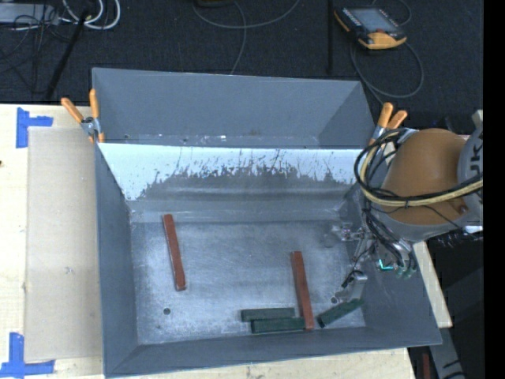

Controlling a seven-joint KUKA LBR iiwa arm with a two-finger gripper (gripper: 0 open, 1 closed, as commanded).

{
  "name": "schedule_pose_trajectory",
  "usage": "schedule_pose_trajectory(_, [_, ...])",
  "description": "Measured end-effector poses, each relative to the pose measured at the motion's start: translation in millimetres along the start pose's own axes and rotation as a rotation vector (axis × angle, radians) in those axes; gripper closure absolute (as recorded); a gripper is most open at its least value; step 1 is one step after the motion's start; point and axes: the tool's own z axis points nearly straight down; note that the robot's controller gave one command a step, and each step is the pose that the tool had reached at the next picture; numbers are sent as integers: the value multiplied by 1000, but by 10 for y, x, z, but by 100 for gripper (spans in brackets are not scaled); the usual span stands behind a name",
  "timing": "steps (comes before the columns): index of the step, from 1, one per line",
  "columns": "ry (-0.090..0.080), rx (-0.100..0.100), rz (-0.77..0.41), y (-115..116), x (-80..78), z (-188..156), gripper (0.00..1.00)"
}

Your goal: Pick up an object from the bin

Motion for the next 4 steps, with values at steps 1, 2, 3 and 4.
schedule_pose_trajectory(1, [-5,2,-600,-33,339,78,0])
schedule_pose_trajectory(2, [-5,2,-602,-214,42,734,0])
schedule_pose_trajectory(3, [-5,2,-609,-324,238,702,0])
schedule_pose_trajectory(4, [-7,2,-613,-319,230,706,100])
